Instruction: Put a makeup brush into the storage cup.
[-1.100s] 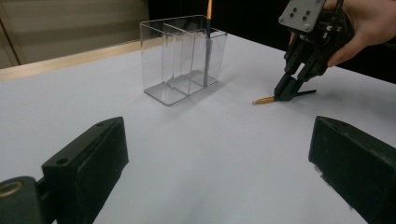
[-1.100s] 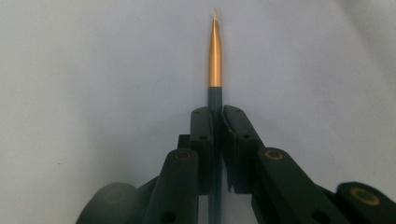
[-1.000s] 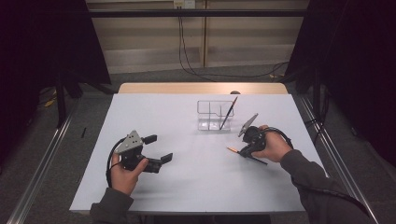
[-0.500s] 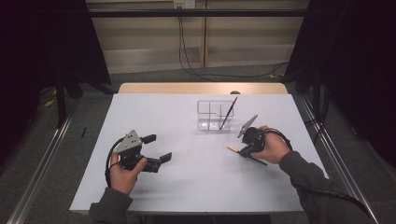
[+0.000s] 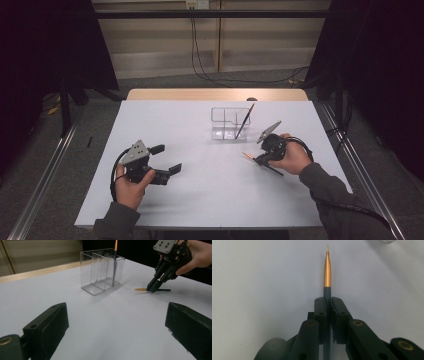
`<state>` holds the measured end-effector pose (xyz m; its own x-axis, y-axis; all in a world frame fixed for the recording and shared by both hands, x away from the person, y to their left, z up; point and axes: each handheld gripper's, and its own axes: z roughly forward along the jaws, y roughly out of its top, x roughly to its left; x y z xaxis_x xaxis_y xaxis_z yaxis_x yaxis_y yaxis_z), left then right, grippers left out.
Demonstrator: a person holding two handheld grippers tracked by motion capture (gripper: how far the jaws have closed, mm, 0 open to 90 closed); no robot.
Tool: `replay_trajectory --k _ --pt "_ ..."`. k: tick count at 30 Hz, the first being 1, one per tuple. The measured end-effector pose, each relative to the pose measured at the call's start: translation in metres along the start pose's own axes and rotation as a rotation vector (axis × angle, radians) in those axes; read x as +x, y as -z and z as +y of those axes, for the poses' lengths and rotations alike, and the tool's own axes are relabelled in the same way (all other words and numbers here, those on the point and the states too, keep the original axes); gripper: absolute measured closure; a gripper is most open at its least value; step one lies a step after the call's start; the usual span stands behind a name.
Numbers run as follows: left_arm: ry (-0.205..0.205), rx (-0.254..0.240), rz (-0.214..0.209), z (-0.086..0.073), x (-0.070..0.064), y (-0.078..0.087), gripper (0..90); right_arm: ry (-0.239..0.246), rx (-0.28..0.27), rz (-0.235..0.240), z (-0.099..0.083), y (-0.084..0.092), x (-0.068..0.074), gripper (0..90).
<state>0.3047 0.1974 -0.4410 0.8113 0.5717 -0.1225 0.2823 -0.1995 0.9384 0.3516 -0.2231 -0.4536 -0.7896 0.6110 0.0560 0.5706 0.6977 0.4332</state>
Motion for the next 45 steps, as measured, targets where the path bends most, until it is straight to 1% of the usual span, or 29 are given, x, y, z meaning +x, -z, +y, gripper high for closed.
replay_trajectory --k 1,2,4,5,7,8,9,11,14,16,17,19,20,21,22,23,24,25,26,29,31,35,36,37,39,42,43,45 --pt "0.005 -0.003 0.006 0.0 -0.001 0.0 4.6 -0.005 -0.016 -0.001 0.0 0.0 0.0 84.2" --pt "-0.003 0.001 0.008 0.0 0.0 0.001 4.6 -0.009 -0.03 0.001 0.0 0.001 0.0 84.2" --pt "0.002 0.002 0.01 -0.001 0.0 0.001 4.6 -0.008 -0.041 -0.005 0.001 0.003 0.0 84.2" --pt "0.003 0.001 0.01 -0.001 0.0 0.001 4.6 -0.012 -0.054 -0.006 0.001 0.004 0.0 84.2" --pt "0.014 -0.001 0.004 -0.002 -0.001 0.001 4.6 -0.024 -0.085 0.002 0.001 0.008 -0.001 84.2" --pt "0.013 0.001 0.007 -0.002 -0.001 0.002 4.5 -0.038 -0.1 -0.001 0.001 0.01 -0.001 84.2" --pt "0.012 -0.001 0.014 -0.002 -0.001 0.003 4.5 -0.041 -0.114 0.002 0.001 0.012 -0.002 84.2" --pt "0.003 0.001 0.009 -0.002 0.0 0.004 4.5 -0.049 -0.151 -0.001 0.001 0.016 -0.004 84.2" --pt "0.015 -0.004 0.018 -0.003 -0.001 0.005 4.5 -0.065 -0.205 -0.005 0.0 0.021 -0.006 84.2" --pt "0.016 -0.004 0.019 -0.003 0.0 0.006 4.5 -0.072 -0.228 -0.009 0.001 0.022 -0.007 84.2" --pt "0.008 -0.004 0.021 -0.002 0.0 0.007 4.5 -0.089 -0.241 -0.008 0.001 0.023 -0.007 84.2" --pt "0.019 -0.009 0.021 -0.002 0.0 0.006 4.5 -0.094 -0.262 -0.011 0.002 0.024 -0.007 84.2" --pt "0.014 -0.008 0.021 -0.002 0.0 0.006 4.5 -0.101 -0.272 -0.019 0.003 0.025 -0.006 84.2" --pt "0.016 -0.009 0.02 -0.002 0.001 0.006 4.5 -0.098 -0.287 -0.013 0.003 0.025 -0.007 84.2" --pt "0.017 -0.007 0.02 -0.002 0.001 0.006 4.5 -0.098 -0.301 -0.023 0.004 0.025 -0.006 84.2" --pt "0.021 -0.01 0.02 -0.002 0.001 0.005 4.5 -0.1 -0.307 -0.01 0.004 0.026 -0.006 84.2" --pt "0.017 -0.007 0.021 -0.002 0.002 0.005 4.5 -0.099 -0.317 -0.019 0.005 0.026 -0.006 84.2" --pt "0.023 -0.013 0.021 -0.003 0.002 0.005 4.5 -0.102 -0.317 -0.028 0.006 0.027 -0.006 84.2" --pt "0.024 -0.013 0.017 -0.003 0.002 0.005 4.5 -0.106 -0.331 -0.011 0.006 0.027 -0.006 84.2" --pt "0.022 -0.01 0.018 -0.003 0.003 0.006 4.5 -0.115 -0.347 -0.016 0.006 0.028 -0.006 84.2" --pt "0.021 -0.009 0.018 -0.003 0.003 0.006 4.5 -0.111 -0.364 -0.023 0.007 0.028 -0.006 84.2" --pt "0.016 -0.005 0.019 -0.003 0.003 0.007 4.5 -0.118 -0.399 -0.016 0.006 0.03 -0.006 84.2" --pt "0.024 -0.007 0.019 -0.003 0.002 0.007 4.5 -0.117 -0.409 -0.016 0.006 0.03 -0.006 84.2" --pt "0.02 -0.006 0.025 -0.003 0.002 0.007 4.5 -0.122 -0.417 -0.02 0.006 0.031 -0.006 84.2" --pt "0.028 -0.014 0.027 -0.003 0.002 0.007 4.5 -0.122 -0.435 -0.018 0.006 0.032 -0.006 84.2" --pt "0.024 -0.012 0.027 -0.003 0.002 0.008 4.5 -0.128 -0.453 -0.021 0.006 0.034 -0.005 84.2" --pt "0.023 -0.012 0.019 -0.003 0.002 0.008 4.5 -0.133 -0.461 -0.02 0.006 0.034 -0.005 84.2" --pt "0.027 -0.013 0.028 -0.003 0.001 0.007 4.5 -0.133 -0.477 -0.025 0.006 0.035 -0.005 84.2"
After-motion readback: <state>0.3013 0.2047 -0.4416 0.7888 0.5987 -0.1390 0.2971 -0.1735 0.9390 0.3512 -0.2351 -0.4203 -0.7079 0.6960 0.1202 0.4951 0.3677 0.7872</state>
